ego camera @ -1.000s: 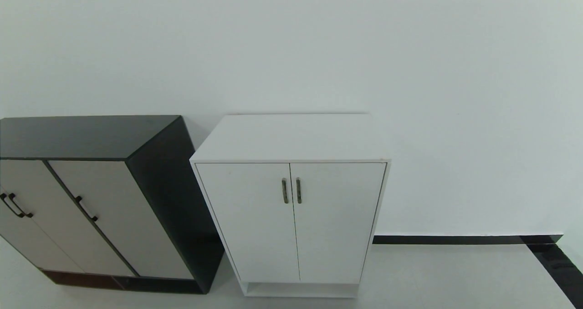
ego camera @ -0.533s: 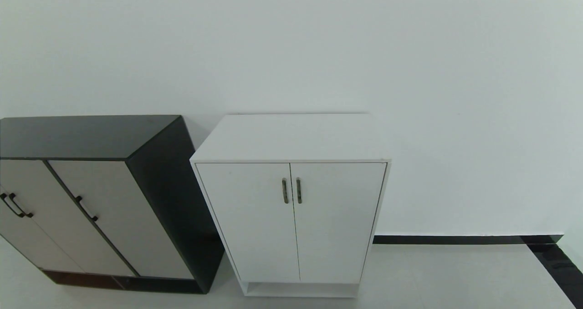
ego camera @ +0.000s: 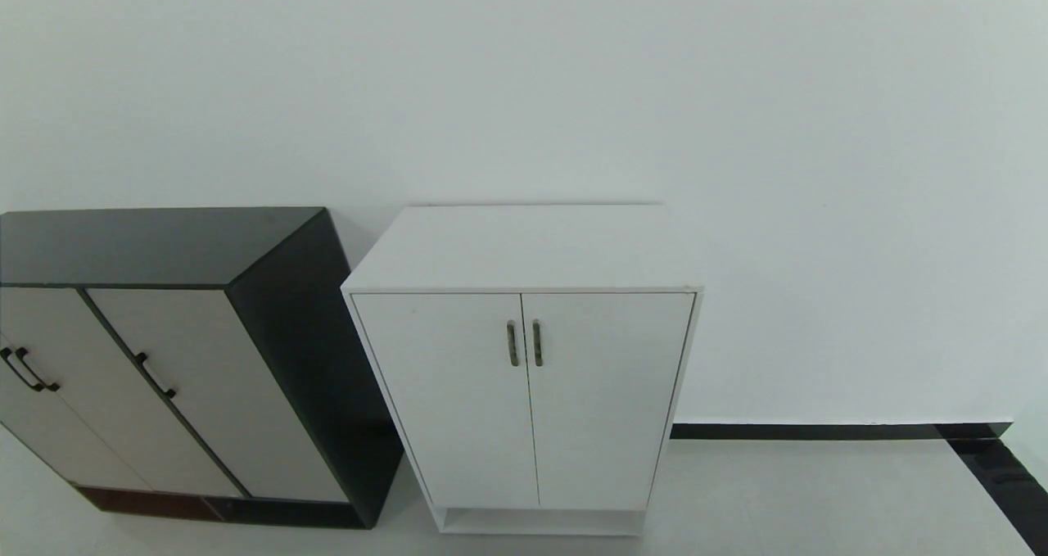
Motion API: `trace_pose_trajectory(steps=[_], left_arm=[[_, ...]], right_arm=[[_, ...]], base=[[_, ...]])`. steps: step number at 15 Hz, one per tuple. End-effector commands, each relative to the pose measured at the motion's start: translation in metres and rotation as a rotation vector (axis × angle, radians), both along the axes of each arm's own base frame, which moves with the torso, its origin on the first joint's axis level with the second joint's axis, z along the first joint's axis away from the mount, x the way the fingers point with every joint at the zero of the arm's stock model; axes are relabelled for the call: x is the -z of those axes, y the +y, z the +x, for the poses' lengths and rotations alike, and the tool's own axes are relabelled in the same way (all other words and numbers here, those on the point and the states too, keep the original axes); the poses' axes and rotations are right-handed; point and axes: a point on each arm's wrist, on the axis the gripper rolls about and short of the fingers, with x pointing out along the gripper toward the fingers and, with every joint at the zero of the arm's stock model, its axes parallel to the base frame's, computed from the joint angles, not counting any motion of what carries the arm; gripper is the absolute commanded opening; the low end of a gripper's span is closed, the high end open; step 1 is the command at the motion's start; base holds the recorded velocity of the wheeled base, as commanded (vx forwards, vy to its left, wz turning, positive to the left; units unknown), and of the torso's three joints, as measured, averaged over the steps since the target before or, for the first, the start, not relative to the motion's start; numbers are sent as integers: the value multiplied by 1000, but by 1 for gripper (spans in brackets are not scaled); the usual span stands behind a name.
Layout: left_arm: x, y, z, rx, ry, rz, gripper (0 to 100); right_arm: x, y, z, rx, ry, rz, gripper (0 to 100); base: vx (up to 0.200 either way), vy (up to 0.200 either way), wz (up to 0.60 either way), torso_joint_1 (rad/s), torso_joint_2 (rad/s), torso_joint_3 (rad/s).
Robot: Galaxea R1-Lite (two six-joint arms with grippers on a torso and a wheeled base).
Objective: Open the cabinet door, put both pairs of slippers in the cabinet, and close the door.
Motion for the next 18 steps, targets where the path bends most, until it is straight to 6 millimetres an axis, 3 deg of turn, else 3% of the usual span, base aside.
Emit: trace_pose_trajectory(steps=[1,9,18], left_arm=[[0,0,0,0,0,0,0],[0,0,0,-6,0,0,0],[0,0,0,-6,-2,0,0]], right_arm=[[2,0,-8,24,-103,-1,0],[2,0,-11,36,-151,87,0],[2,0,-11,29,-149,70,0]], base=[[0,0,0,0,0,0],[0,0,0,0,0,0],[0,0,0,0,0,0]])
